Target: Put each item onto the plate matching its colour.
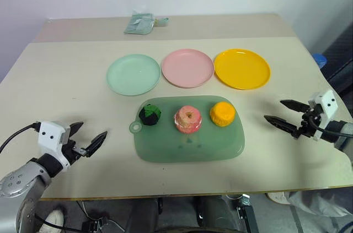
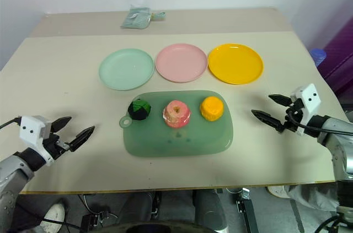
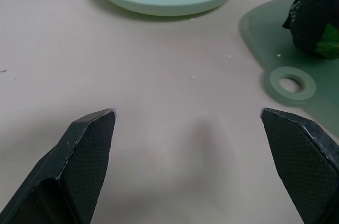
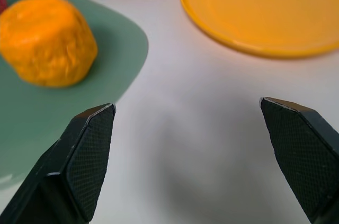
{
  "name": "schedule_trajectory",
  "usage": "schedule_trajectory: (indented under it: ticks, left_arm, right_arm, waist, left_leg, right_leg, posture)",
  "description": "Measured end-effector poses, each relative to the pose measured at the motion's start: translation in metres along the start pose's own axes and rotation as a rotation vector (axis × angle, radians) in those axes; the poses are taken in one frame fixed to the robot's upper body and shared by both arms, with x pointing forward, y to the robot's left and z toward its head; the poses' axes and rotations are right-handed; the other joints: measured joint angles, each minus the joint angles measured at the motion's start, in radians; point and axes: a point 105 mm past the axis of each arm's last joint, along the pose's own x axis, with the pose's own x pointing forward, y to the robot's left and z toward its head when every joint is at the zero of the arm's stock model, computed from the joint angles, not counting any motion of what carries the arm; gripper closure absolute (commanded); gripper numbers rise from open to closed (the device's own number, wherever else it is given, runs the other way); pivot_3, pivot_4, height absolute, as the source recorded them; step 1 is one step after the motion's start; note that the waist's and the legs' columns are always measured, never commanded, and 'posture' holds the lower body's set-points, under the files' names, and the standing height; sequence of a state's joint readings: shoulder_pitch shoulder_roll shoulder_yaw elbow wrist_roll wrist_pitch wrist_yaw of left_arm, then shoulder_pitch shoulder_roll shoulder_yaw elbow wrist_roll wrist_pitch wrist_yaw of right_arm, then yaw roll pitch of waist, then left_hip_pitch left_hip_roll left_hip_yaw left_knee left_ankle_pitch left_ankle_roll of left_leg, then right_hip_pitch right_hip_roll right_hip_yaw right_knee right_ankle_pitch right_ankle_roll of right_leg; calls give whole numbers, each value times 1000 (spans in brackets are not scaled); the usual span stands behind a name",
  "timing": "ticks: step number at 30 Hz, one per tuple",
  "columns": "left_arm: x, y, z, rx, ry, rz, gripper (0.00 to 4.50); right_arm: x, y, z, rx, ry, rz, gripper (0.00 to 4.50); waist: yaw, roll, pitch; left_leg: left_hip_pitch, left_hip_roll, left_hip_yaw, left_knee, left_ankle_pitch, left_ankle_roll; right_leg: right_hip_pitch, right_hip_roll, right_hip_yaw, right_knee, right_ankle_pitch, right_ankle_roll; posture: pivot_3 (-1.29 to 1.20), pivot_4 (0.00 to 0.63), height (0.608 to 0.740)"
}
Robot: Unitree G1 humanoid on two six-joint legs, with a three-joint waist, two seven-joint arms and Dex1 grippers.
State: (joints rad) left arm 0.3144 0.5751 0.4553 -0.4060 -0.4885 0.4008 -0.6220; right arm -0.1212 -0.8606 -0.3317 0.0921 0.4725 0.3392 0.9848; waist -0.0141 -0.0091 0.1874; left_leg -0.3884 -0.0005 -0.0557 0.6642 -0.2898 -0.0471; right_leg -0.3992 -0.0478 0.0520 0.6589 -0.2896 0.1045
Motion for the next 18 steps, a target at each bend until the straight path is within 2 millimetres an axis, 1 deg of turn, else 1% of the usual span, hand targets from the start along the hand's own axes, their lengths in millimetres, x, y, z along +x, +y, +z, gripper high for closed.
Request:
schedule_trajectory:
  ticks: [3,9,12,14,18]
  left_arm:
    - [1,-1,0,-6,-15,13,0]
    - [9,-3,4,-33,-58,32,0]
    - [18,-9,9,-40,-79,11,0]
    - [24,-11,13,-42,-94,-7,0]
    - [46,-17,26,-37,-129,-83,0]
  right_arm:
    - [5,-1,5,-14,-9,-7,49]
    - [11,-1,1,10,2,-25,49]
    - [13,1,4,6,-2,-41,49]
    - [13,6,6,-3,-2,-45,49]
    - [10,18,7,4,-9,-57,49]
  waist:
    - [1,0,0]
    - [2,0,0]
    - [1,0,0]
    - [2,0,0]
    - [3,0,0]
  left_leg:
    - [0,0,0,0,0,0]
    - [0,0,0,0,0,0]
    - [0,-1,0,0,0,0]
    - [0,-1,-1,0,0,0]
    - [0,-1,-1,1,0,0]
  right_leg:
    - [0,0,0,0,0,0]
    - [0,0,0,0,0,0]
    - [0,0,0,0,0,0]
    - [0,0,0,0,0,0]
    - [1,0,-1,0,0,0]
  posture:
    - [0,150,740]
    - [0,150,740]
    - [0,150,740]
    - [0,150,740]
    - [0,150,740]
